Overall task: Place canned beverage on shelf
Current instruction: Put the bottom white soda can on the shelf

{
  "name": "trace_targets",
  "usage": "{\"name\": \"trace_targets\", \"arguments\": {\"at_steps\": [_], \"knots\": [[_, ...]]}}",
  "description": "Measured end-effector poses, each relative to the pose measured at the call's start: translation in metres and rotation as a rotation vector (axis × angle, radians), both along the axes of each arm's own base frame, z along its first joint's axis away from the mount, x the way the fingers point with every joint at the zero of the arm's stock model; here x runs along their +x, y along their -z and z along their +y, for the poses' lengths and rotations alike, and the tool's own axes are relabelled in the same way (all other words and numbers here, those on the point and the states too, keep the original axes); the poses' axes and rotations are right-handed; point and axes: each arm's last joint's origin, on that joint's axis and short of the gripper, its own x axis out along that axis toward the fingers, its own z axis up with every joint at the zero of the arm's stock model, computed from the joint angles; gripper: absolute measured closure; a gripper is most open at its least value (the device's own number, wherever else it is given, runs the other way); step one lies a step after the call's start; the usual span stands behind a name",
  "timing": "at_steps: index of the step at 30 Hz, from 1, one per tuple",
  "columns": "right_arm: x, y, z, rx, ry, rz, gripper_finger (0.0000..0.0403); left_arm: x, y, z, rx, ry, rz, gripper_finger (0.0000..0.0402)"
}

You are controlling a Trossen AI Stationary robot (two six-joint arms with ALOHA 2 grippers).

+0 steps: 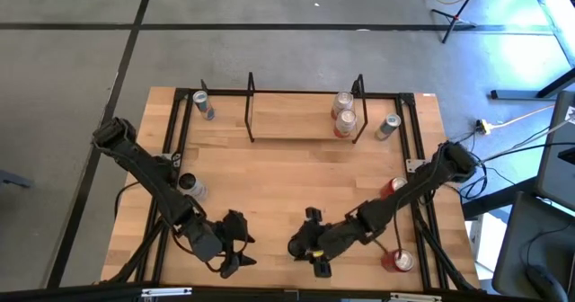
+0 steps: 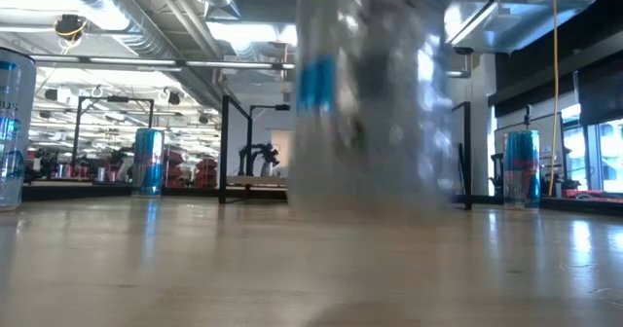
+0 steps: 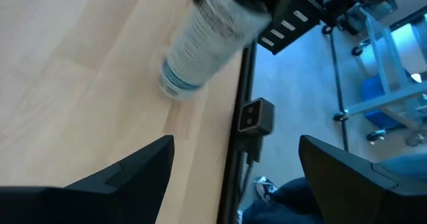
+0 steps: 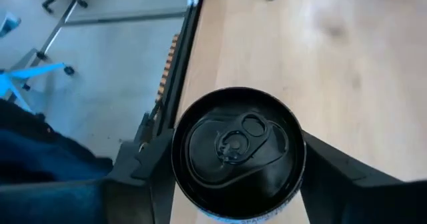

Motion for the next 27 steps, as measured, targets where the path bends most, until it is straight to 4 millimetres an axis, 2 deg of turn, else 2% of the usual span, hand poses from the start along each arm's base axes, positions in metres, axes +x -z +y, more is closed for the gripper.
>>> {"name": "trace_targets", "arguments": {"at_steps": [5, 11, 15, 21, 27], "knots": [[-0.003, -0.029, -0.037, -0.01, 0.069, -0.011, 0.0186, -0.018, -0.027, 0.025, 0.004, 0.002, 0.014, 0.0088], [-0.016, -0.068, -0.099, -0.03, 0.195, -0.031, 0.0186, -0.044, -0.065, 0.066, 0.077, -0.006, -0.072, 0.0088], [-0.025, -0.087, -0.141, -0.06, 0.281, -0.057, 0.0186, -0.057, -0.086, 0.086, 0.118, 0.007, -0.17, 0.0088], [-0.036, -0.106, -0.206, -0.098, 0.408, -0.105, 0.0186, -0.069, -0.101, 0.104, 0.158, -0.001, -0.248, 0.0088], [-0.047, -0.111, -0.27, -0.169, 0.496, -0.107, 0.0186, -0.072, -0.1, 0.117, 0.207, -0.06, -0.221, 0.0088]]}}
